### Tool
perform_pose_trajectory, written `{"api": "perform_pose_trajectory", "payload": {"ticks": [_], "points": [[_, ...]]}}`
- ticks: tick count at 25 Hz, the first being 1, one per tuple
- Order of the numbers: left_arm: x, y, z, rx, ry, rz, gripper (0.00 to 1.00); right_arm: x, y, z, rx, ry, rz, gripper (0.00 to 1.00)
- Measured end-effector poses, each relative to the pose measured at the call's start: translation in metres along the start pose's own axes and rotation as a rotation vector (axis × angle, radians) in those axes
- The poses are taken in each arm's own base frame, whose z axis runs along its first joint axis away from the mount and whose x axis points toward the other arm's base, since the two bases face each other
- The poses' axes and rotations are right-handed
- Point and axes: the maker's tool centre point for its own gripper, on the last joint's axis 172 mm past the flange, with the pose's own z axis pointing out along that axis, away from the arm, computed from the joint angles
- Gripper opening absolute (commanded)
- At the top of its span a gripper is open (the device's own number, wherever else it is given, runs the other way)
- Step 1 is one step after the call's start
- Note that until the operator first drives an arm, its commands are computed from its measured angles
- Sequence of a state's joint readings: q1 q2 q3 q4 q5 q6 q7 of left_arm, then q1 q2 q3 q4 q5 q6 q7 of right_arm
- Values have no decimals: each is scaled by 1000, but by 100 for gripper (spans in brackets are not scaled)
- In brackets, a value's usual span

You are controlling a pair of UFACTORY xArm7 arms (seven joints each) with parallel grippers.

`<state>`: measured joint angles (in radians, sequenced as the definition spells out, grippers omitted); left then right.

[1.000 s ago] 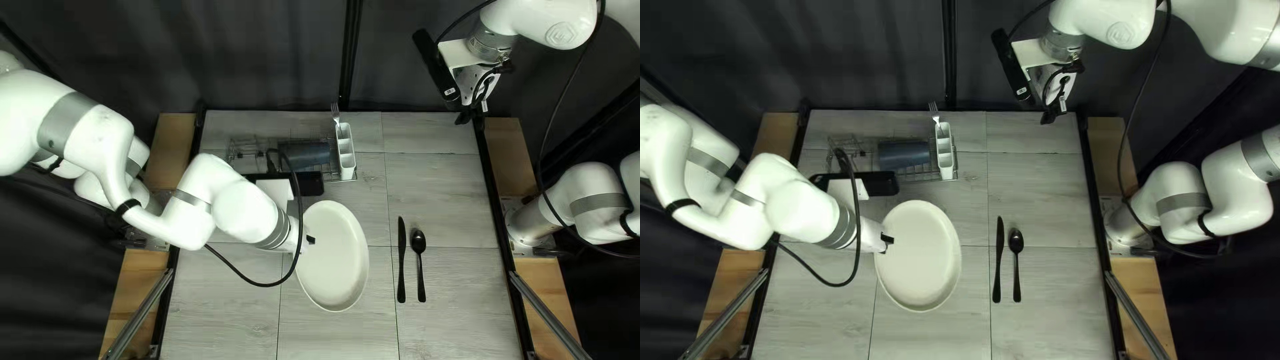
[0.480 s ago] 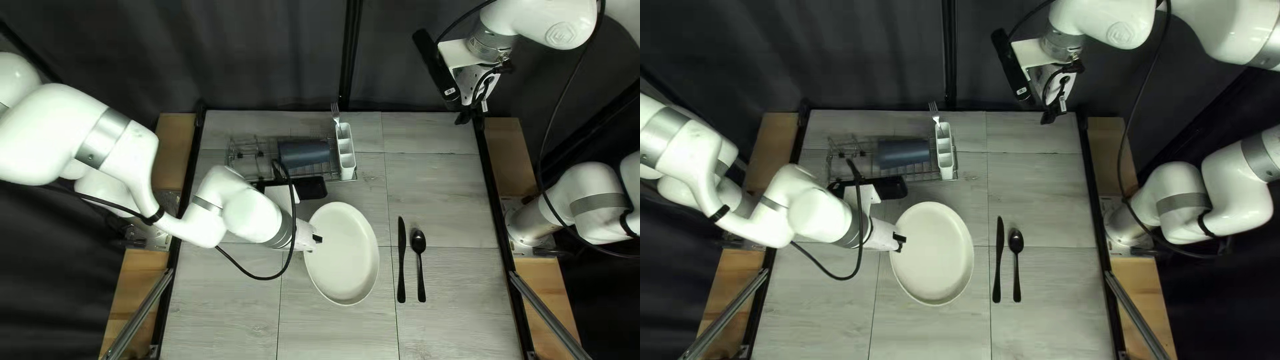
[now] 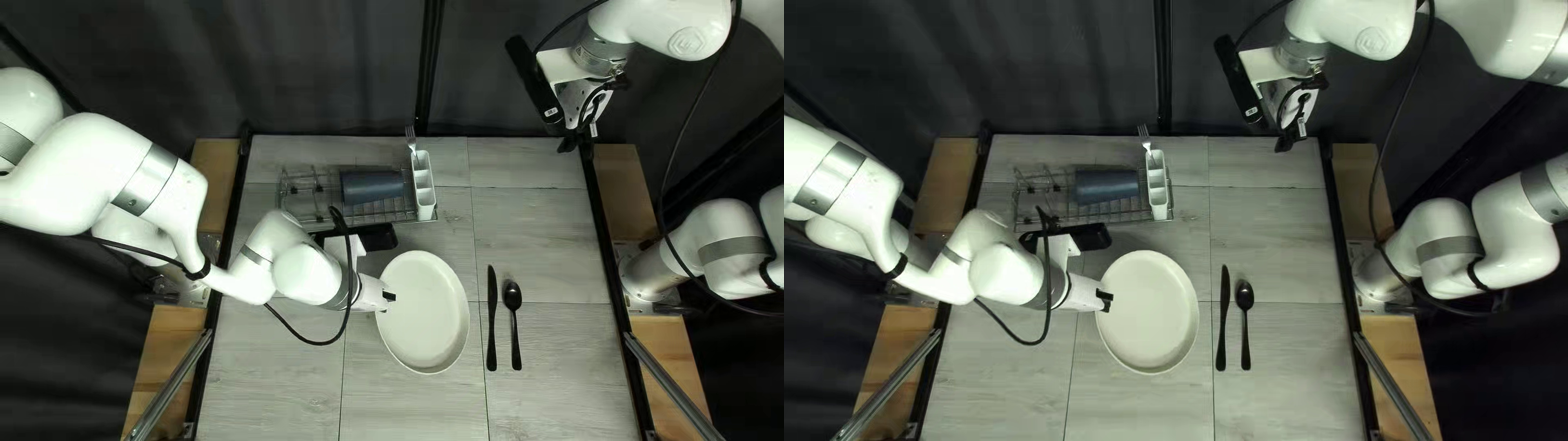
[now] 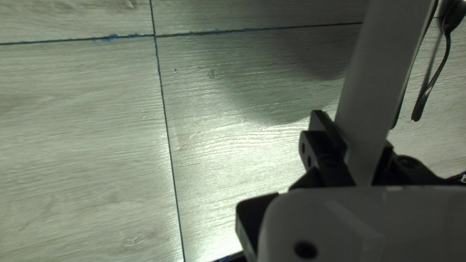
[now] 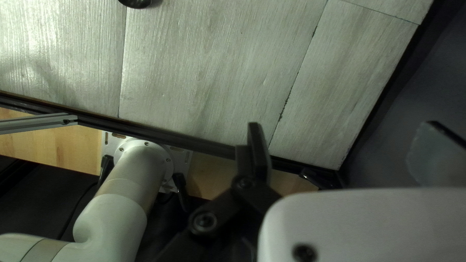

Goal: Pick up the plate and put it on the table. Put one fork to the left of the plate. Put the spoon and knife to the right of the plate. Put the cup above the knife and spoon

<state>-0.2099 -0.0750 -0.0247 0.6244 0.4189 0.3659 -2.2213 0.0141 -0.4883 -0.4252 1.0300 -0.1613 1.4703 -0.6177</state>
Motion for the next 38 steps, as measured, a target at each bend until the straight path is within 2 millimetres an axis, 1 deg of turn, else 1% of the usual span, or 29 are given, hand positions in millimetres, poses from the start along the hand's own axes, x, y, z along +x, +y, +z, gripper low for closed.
{"api": "perform_pose_trajectory", "payload": {"ticks": [7,8,9,10,11,17,20,22,25,28,36,38], "points": [[-4,-3,16,-11,-23,6,0,0,0,0,0,0,0,100],[-4,-4,17,-11,-25,7,7,0,0,0,0,0,0,100],[-4,-5,18,-11,-27,9,31,0,0,0,0,0,0,100],[-4,-5,19,-10,-30,10,89,0,0,0,0,0,0,100],[-3,-6,21,-9,-34,11,100,0,0,0,0,0,0,100],[-2,-11,25,1,-56,14,100,0,0,0,0,0,0,100],[-1,-14,24,17,-60,30,100,0,0,0,0,0,0,100],[4,-16,17,44,-58,51,100,0,0,0,0,0,0,100],[12,-19,1,117,-54,113,100,0,0,0,0,0,0,100],[11,-14,-17,157,-71,157,100,0,0,0,0,0,0,100],[11,-12,-22,160,-81,163,100,0,0,0,0,0,0,100],[17,-12,-29,163,-94,183,100,0,0,0,0,0,0,100]]}}
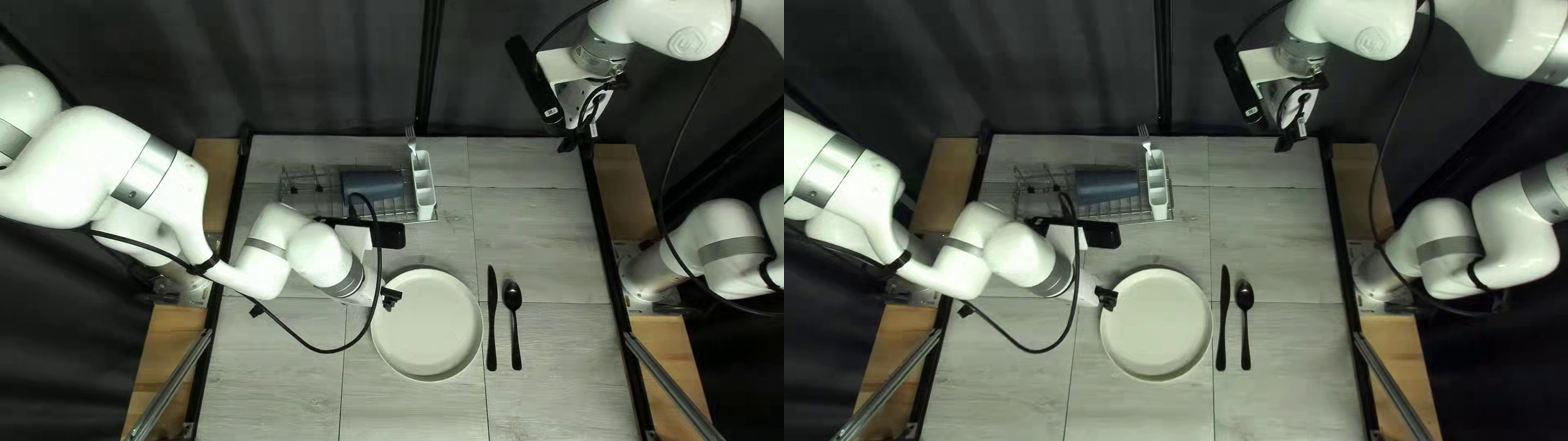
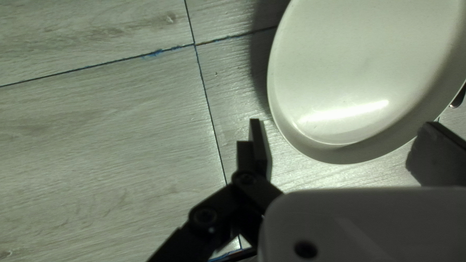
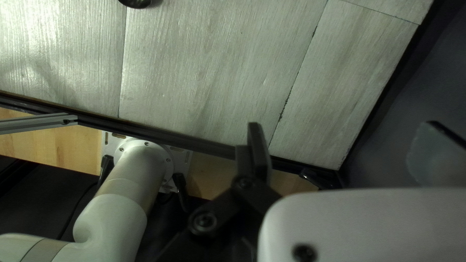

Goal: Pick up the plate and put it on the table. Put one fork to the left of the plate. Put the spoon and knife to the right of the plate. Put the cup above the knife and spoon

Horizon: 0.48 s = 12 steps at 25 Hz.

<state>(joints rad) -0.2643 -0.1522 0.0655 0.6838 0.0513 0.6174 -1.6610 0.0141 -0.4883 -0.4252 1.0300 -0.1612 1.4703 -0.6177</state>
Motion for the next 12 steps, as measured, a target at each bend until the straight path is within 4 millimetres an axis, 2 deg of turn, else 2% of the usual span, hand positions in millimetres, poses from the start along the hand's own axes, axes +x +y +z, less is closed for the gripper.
{"api": "perform_pose_trajectory", "payload": {"ticks": [6,12], "points": [[32,-4,-27,22,-36,314,100,0,0,0,0,0,0,100],[39,-2,-35,17,-56,380,100,0,0,0,0,0,0,100]]}}
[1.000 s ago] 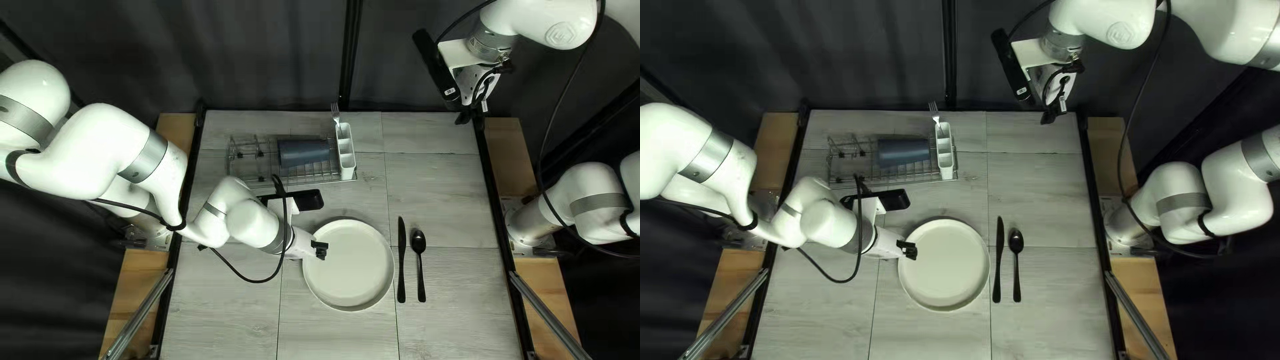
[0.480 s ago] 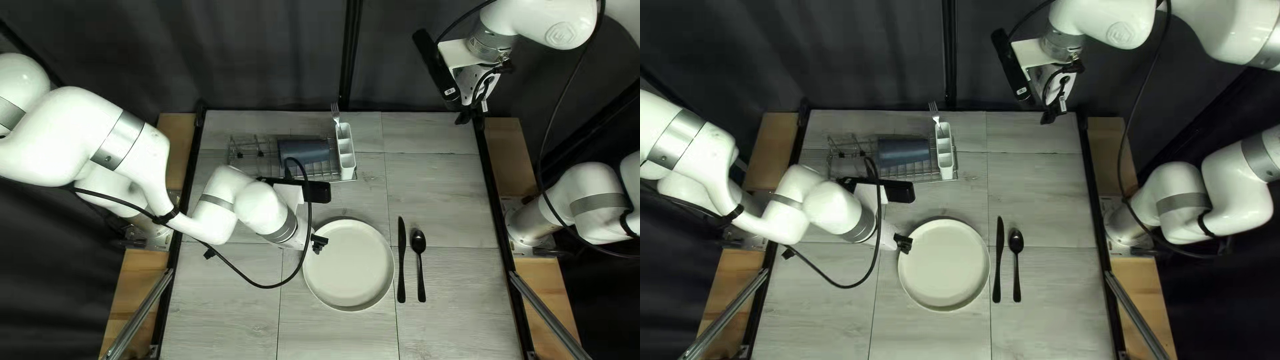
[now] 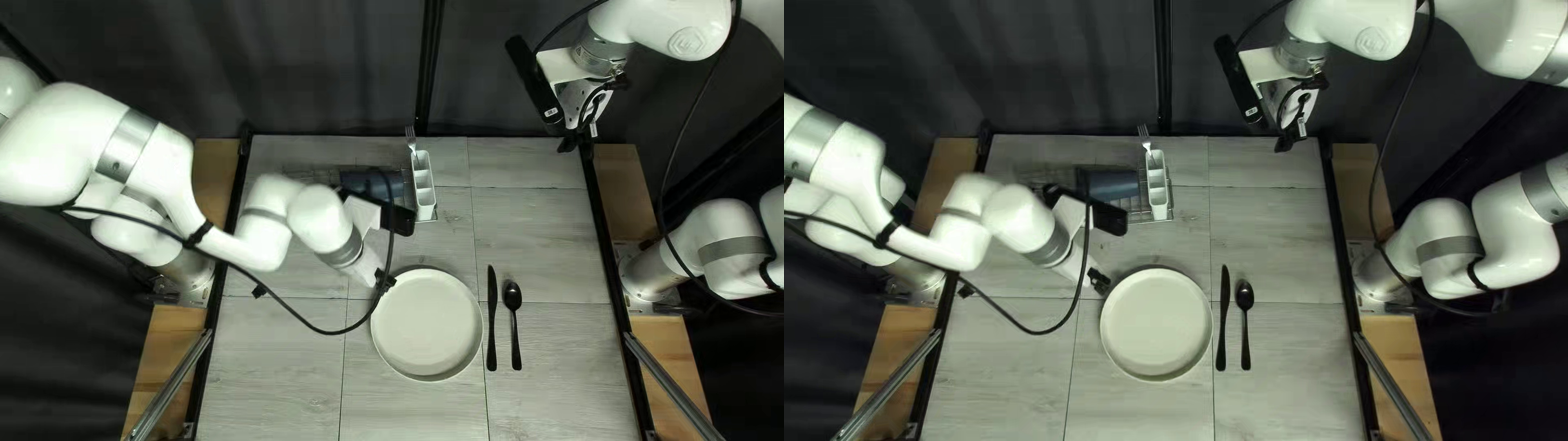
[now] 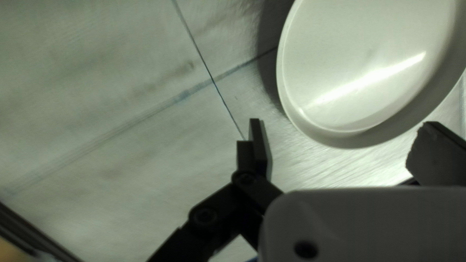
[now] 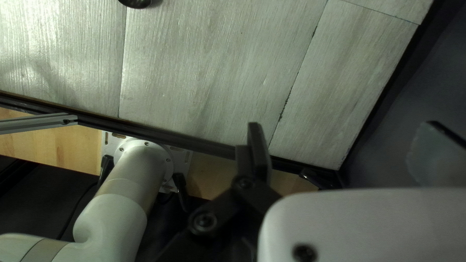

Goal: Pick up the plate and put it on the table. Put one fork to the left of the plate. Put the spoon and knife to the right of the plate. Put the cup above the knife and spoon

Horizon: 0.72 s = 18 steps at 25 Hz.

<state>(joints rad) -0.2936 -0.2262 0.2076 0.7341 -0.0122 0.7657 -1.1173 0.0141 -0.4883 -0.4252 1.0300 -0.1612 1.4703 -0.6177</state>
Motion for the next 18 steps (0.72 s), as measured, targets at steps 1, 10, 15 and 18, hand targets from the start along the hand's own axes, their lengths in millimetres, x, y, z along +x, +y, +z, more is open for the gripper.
{"api": "perform_pose_trajectory", "payload": {"ticks": [1,10,15,18], "points": [[0,0,0,0,0,0,100,0,0,0,0,0,0,100],[31,-50,-41,58,-50,125,100,0,0,0,0,0,0,100],[57,-72,-55,79,-84,291,100,0,0,0,0,0,0,100],[60,-75,-57,81,-92,315,100,0,0,0,0,0,0,100]]}}
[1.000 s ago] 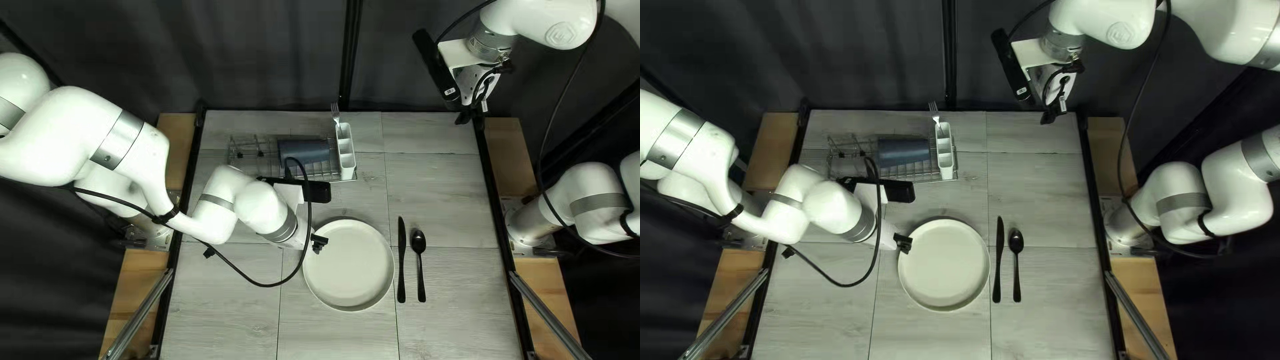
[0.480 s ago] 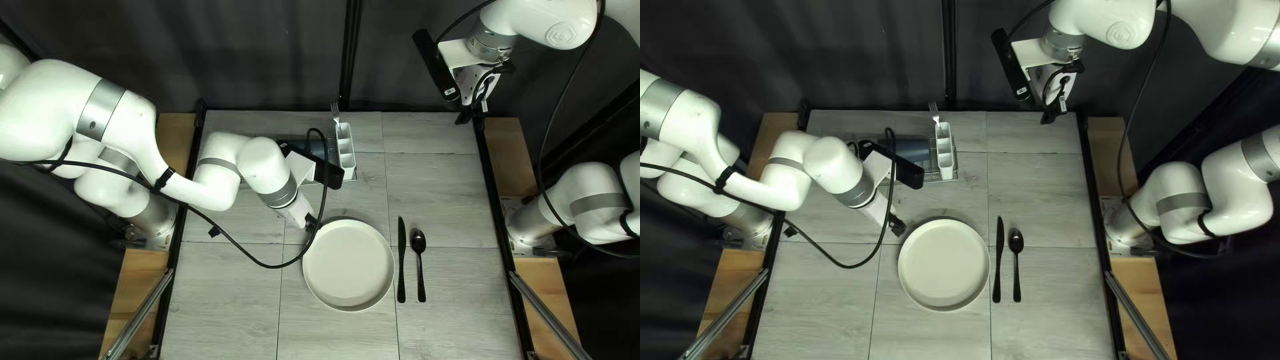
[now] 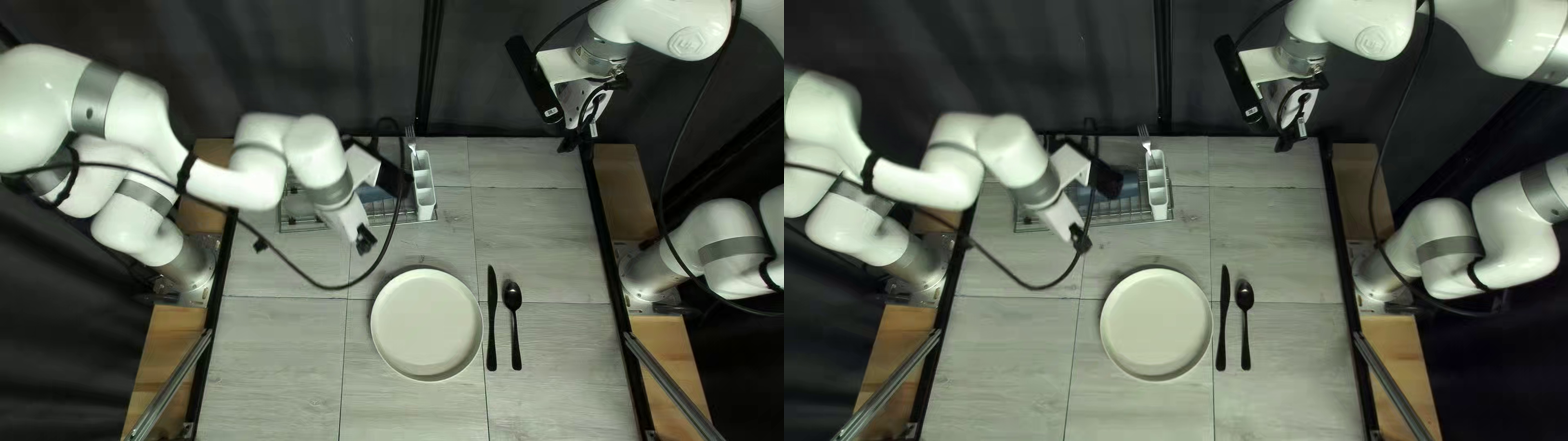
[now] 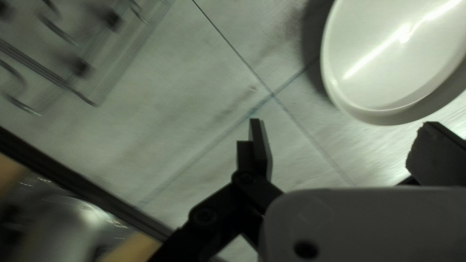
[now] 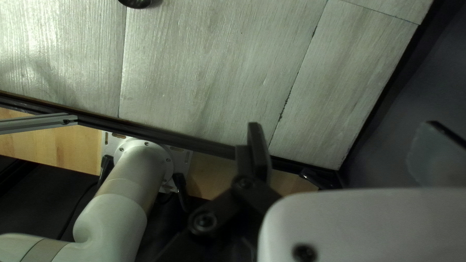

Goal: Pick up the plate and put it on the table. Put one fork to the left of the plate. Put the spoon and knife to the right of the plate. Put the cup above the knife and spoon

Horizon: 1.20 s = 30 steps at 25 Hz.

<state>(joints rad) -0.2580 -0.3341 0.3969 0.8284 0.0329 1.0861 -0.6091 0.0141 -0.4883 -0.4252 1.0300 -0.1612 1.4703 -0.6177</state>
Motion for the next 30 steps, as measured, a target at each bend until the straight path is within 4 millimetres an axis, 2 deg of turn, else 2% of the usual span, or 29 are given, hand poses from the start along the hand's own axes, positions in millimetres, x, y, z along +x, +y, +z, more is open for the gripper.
{"api": "perform_pose_trajectory", "payload": {"ticks": [5,8,14,20,25,30], "points": [[0,-2,0,-3,-5,-7,100,0,0,0,0,0,0,100],[1,-13,-6,5,-3,-9,100,0,0,0,0,0,0,100],[25,-31,-5,23,52,109,100,0,0,0,0,0,0,100],[31,-37,-2,33,45,155,100,0,0,0,0,0,0,100],[49,-60,5,79,39,279,100,0,0,0,0,0,0,100],[51,-62,5,81,40,287,100,0,0,0,0,0,0,100]]}}
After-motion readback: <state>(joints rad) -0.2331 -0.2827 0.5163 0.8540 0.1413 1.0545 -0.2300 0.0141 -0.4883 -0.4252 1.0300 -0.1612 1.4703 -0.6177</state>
